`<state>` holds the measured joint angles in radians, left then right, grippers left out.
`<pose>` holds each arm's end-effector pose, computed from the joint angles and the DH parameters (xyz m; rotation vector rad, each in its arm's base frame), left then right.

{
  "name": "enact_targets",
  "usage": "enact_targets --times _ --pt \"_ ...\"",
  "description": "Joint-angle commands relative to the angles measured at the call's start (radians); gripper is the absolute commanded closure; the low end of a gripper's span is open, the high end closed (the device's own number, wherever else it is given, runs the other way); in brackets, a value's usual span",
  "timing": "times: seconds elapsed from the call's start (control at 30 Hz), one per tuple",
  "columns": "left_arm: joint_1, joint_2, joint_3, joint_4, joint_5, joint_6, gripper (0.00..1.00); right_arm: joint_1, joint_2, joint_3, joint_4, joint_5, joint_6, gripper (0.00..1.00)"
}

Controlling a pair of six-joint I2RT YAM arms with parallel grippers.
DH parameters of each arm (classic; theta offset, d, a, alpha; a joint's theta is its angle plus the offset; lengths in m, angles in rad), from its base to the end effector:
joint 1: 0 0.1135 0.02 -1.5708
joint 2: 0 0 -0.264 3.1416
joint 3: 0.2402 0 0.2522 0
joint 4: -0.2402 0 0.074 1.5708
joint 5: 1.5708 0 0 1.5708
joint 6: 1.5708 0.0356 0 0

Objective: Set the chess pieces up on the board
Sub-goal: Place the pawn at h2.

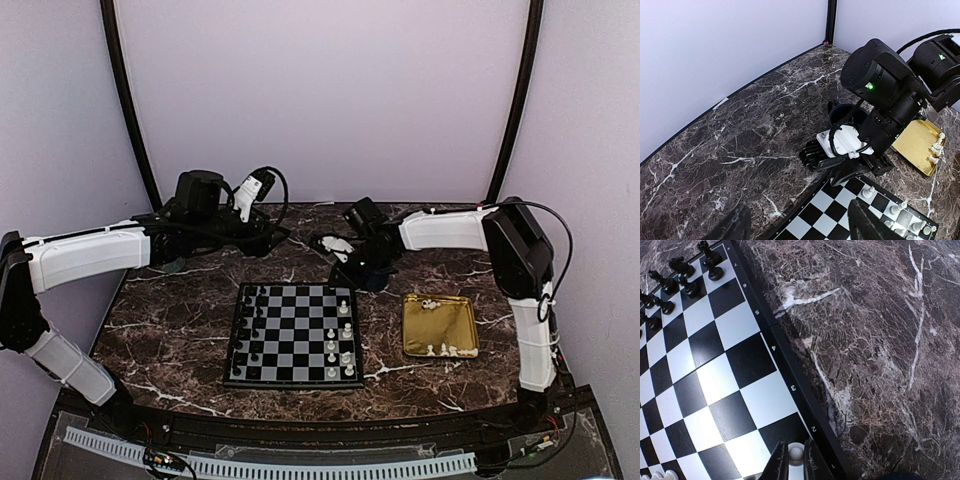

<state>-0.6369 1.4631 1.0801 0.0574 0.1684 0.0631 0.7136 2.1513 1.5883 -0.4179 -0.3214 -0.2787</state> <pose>0.2735 -0.2097 0.3052 0.7700 1.7691 -0.5471 0.3434 0.3122 0.1647 -1.3375 2.2044 0.5764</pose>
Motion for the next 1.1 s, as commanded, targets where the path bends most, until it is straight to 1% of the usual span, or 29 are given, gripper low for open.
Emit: enact_targets --times 0.0,0.27,0.43,0.67,1.07 --pt "0.002 -0.029 0.014 0.009 0.012 -0.006 0.32 0.004 0.030 0.036 -0.013 -0.024 0.009 0.87" --pt "0.002 -0.029 0.014 0.009 0.013 -0.005 0.32 0.007 0.052 0.055 -0.027 -0.054 0.005 0.86" --pt "0.002 -0.030 0.014 0.007 0.011 -0.005 0.31 0.009 0.062 0.062 -0.038 -0.050 0.001 0.83" --pt "0.002 -0.029 0.014 0.007 0.013 -0.005 0.32 0.010 0.055 0.067 -0.043 -0.046 0.000 0.82" --pt "0.003 -0.027 0.015 0.005 0.016 -0.003 0.32 0.021 0.067 0.090 -0.095 -0.048 -0.026 0.85"
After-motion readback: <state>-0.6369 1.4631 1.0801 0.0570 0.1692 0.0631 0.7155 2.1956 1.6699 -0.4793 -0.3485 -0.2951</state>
